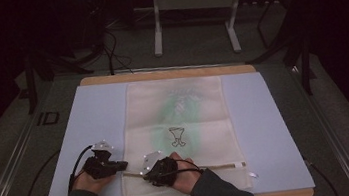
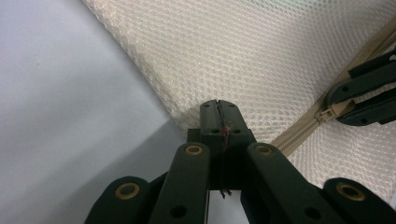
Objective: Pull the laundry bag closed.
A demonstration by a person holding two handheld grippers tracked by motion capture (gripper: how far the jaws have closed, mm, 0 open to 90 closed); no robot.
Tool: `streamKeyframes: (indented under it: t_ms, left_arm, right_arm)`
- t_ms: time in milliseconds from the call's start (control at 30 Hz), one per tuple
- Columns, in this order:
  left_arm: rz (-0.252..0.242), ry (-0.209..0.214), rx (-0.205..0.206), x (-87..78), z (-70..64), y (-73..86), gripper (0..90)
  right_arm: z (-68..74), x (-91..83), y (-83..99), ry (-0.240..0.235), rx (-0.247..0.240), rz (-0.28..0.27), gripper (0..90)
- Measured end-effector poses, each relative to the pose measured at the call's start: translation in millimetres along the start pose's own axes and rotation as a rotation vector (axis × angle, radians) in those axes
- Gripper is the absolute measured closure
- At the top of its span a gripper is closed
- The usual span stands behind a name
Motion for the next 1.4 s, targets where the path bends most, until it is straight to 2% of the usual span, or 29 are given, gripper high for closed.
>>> streamKeyframes:
  t_ms: [467, 1400]
  left_arm:
    - [-0.004, 0.003, -0.008, 0.0, 0.1, 0.2, 90.0]
    - [-0.008, 0.01, -0.018, -0.1, 0.6, 0.3, 90.0]
  right_arm:
    - [-0.7, -5.7, 6.6, 0.012, 0.0, 0.008, 82.1]
    - [-4.6, -17.6, 20.4, 0.002, -0.001, 0.032, 82.2]
Point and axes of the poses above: each handheld gripper's, and its own axes: x roughly forward along the jaws, y roughly out of its underside, z roughly to its left, the point moved 7 cm from there along x, roughly forward along the jaws, and after that the axes turned 10 degrees about y, right-handed, at the moved point
